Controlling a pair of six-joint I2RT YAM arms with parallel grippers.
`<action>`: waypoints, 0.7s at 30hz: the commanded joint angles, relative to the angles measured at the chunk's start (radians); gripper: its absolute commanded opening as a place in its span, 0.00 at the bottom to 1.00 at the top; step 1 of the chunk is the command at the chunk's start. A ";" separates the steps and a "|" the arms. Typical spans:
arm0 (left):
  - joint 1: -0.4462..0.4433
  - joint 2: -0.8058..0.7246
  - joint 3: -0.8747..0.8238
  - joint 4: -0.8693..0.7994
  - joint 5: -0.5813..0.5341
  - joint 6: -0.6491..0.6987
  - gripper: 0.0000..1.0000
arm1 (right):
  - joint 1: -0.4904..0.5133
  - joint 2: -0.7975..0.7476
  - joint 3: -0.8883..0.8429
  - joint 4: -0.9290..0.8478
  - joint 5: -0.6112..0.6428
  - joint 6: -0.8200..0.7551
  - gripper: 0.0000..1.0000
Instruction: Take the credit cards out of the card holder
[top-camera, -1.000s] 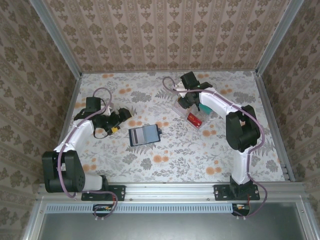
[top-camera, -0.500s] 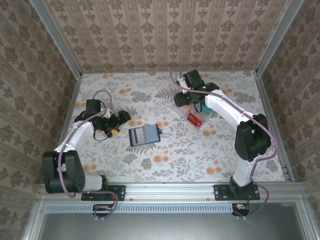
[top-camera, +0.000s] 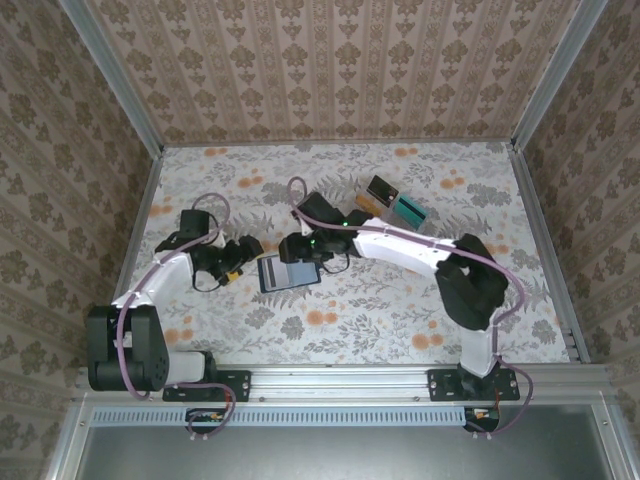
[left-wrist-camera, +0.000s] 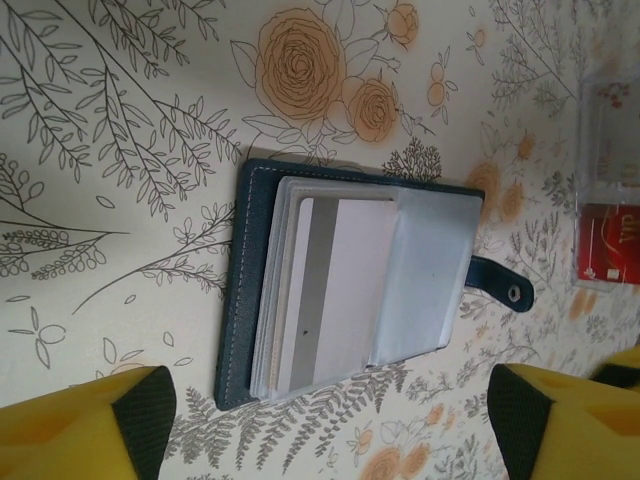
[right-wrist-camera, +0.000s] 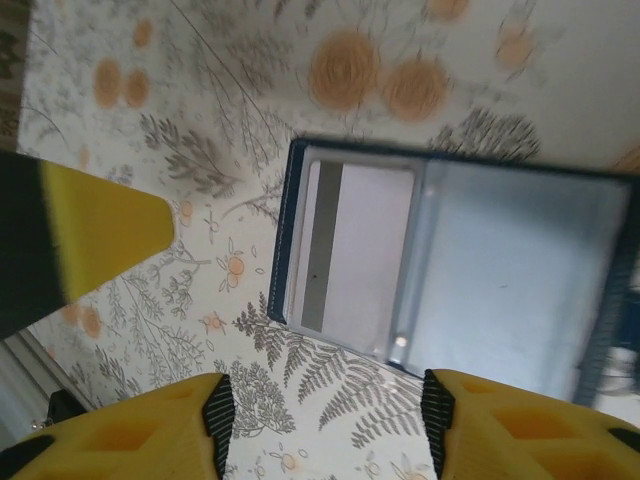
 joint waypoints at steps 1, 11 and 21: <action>-0.024 0.007 -0.022 0.041 -0.024 -0.031 0.70 | 0.001 0.083 0.046 0.029 -0.056 0.124 0.52; -0.080 0.113 -0.012 0.118 -0.013 -0.064 0.41 | -0.004 0.208 0.100 0.055 -0.081 0.154 0.38; -0.103 0.210 0.015 0.139 -0.031 -0.057 0.23 | -0.021 0.239 0.103 0.055 -0.033 0.157 0.34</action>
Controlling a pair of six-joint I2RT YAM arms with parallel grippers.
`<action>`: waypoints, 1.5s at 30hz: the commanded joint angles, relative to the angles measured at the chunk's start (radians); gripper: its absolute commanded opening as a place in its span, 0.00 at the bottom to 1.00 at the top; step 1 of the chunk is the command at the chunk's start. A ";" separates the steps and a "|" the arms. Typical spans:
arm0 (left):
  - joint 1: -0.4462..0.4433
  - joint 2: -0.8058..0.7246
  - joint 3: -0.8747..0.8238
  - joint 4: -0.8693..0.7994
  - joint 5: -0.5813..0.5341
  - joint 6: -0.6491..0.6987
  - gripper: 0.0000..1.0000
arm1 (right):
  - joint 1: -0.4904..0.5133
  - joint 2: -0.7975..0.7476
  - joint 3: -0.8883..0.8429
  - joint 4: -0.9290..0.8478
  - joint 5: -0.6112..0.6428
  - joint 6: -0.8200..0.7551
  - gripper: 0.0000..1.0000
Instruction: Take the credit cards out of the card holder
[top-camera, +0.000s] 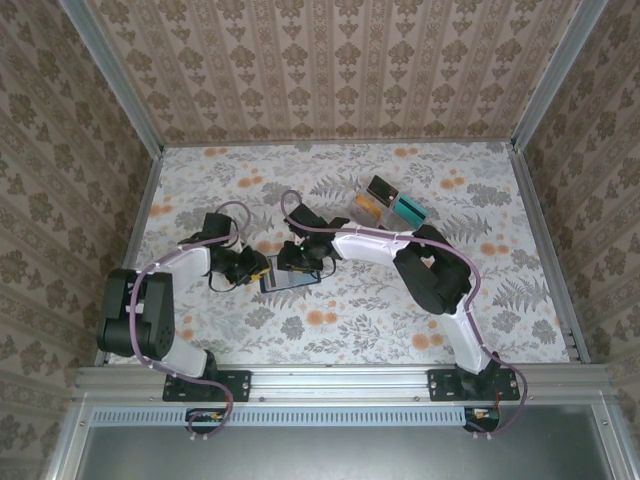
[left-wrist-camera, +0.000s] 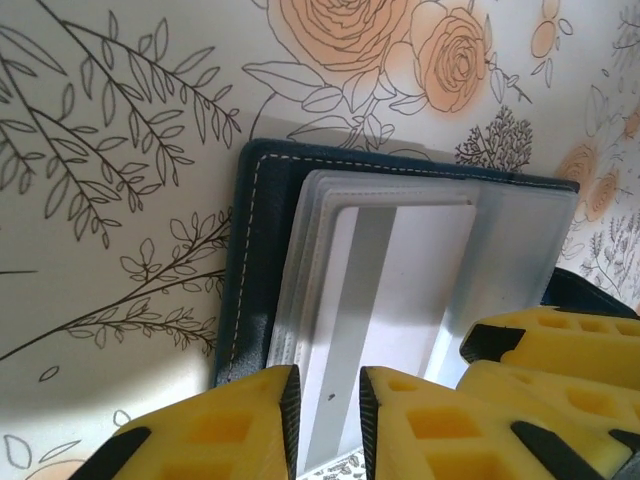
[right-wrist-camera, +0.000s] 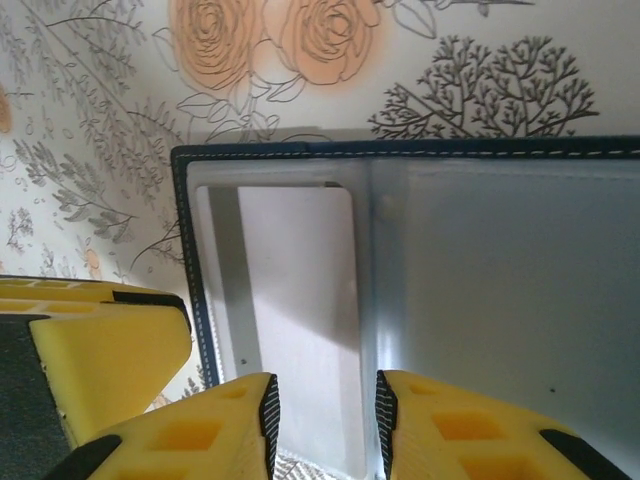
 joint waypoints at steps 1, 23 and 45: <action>-0.006 0.020 0.032 0.013 -0.010 0.004 0.21 | -0.011 0.023 0.027 0.004 0.022 0.004 0.34; -0.009 0.104 0.040 0.001 -0.013 0.007 0.10 | -0.032 0.034 0.000 0.046 -0.045 -0.033 0.23; -0.008 0.134 0.038 -0.001 -0.024 0.024 0.10 | -0.040 0.021 -0.055 0.139 -0.113 -0.016 0.13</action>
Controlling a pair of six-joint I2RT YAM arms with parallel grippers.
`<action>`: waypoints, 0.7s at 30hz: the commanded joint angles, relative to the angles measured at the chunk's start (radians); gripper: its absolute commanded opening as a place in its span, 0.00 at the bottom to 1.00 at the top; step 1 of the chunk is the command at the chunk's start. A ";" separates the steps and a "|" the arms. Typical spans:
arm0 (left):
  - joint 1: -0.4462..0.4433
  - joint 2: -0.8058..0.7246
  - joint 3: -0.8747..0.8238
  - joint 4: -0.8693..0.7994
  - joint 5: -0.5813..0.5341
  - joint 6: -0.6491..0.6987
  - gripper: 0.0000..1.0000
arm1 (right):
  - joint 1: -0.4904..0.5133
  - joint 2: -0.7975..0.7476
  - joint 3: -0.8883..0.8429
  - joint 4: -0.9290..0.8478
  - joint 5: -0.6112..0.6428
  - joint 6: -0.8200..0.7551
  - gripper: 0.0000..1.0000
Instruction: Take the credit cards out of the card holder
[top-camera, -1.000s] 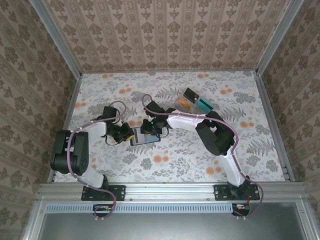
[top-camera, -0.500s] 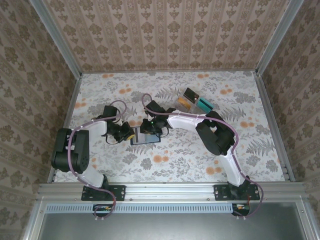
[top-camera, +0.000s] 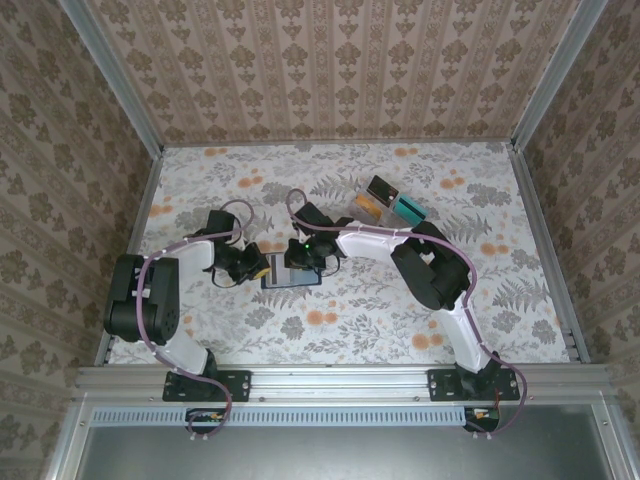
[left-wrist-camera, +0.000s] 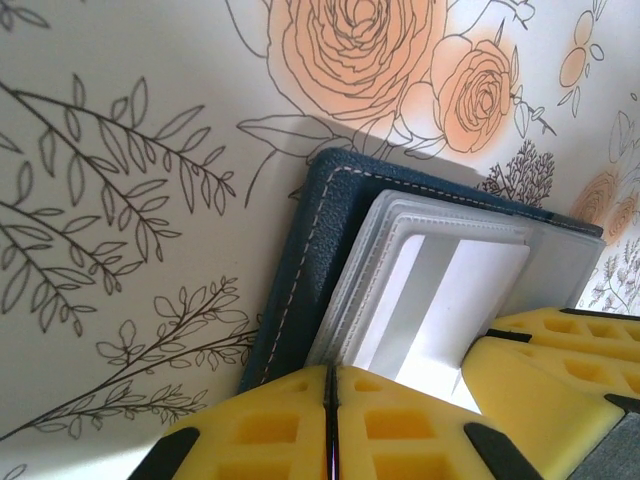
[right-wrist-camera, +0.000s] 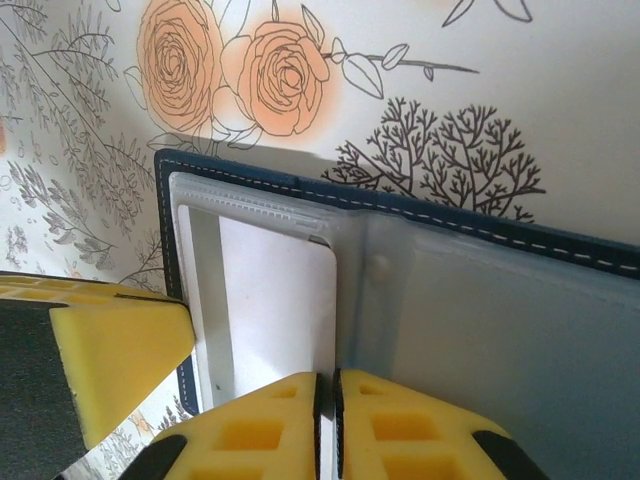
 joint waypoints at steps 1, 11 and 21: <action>-0.008 0.036 -0.005 -0.027 -0.034 0.021 0.10 | -0.005 -0.003 -0.021 0.055 -0.057 0.012 0.13; -0.006 0.024 0.006 -0.042 -0.042 0.027 0.15 | -0.029 -0.070 -0.108 0.110 -0.035 0.025 0.02; -0.005 0.012 0.045 -0.064 -0.032 0.045 0.19 | -0.043 -0.090 -0.145 0.124 -0.043 0.023 0.03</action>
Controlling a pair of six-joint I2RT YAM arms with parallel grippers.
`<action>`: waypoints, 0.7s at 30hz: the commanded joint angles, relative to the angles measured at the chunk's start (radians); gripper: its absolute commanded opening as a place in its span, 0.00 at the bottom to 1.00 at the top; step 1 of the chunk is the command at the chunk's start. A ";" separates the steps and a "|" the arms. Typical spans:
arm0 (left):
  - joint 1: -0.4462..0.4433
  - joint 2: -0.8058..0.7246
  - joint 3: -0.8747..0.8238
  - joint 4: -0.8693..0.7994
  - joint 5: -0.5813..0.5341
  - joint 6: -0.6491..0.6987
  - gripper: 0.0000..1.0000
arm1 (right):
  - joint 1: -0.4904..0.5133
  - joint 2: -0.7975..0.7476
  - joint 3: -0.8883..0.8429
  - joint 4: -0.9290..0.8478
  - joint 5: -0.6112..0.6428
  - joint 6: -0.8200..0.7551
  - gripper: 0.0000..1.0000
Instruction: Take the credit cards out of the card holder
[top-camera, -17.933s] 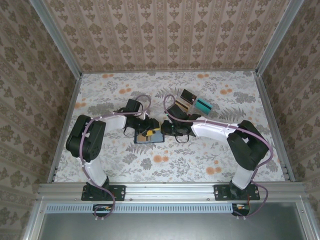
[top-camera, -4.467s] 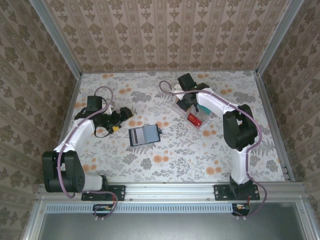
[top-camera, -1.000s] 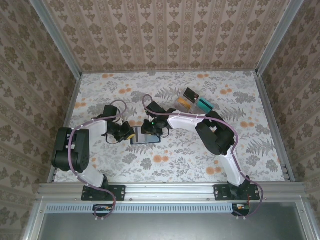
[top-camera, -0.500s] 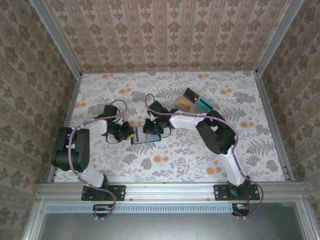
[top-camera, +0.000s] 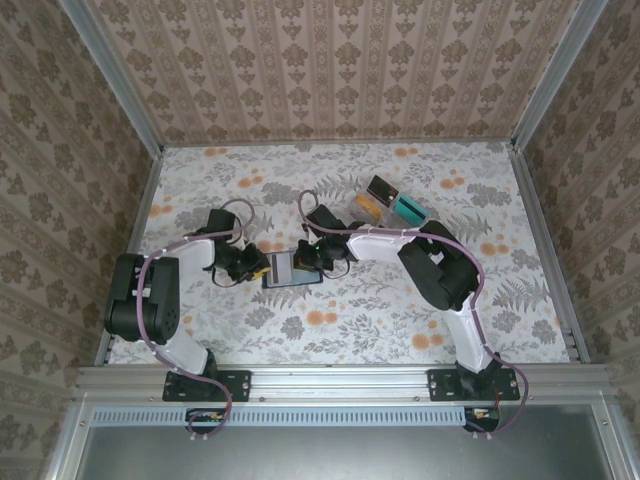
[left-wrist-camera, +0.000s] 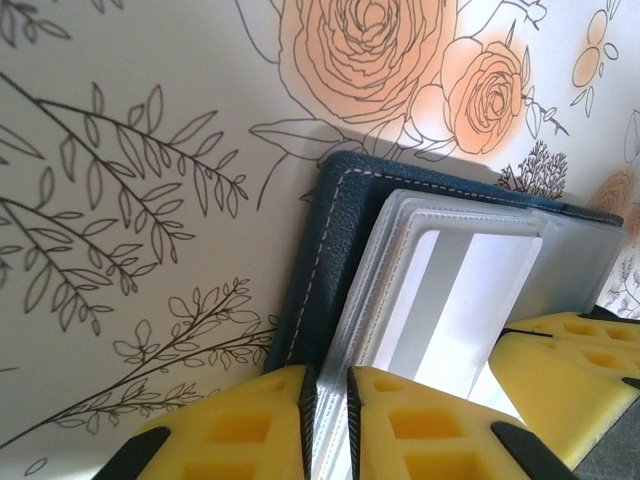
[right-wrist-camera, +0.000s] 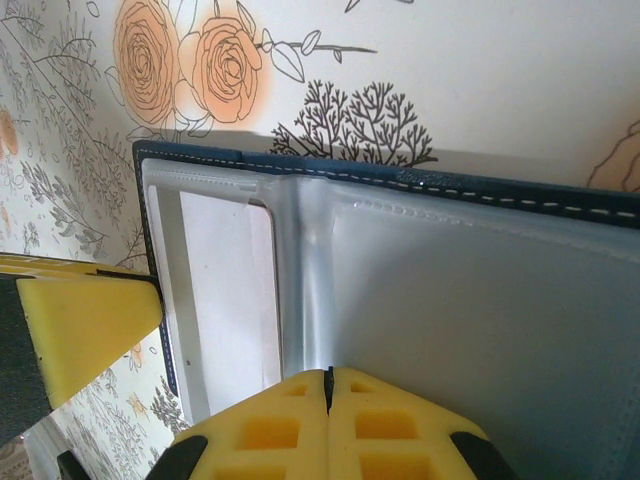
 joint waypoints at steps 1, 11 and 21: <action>-0.004 0.010 0.030 -0.035 -0.009 0.027 0.18 | -0.007 -0.030 -0.005 0.017 -0.022 0.006 0.06; -0.007 0.013 0.037 -0.029 0.027 0.038 0.15 | -0.004 0.001 0.015 0.030 -0.090 0.018 0.21; -0.009 -0.016 0.051 -0.017 0.054 0.022 0.14 | -0.004 0.027 0.030 0.026 -0.101 0.023 0.18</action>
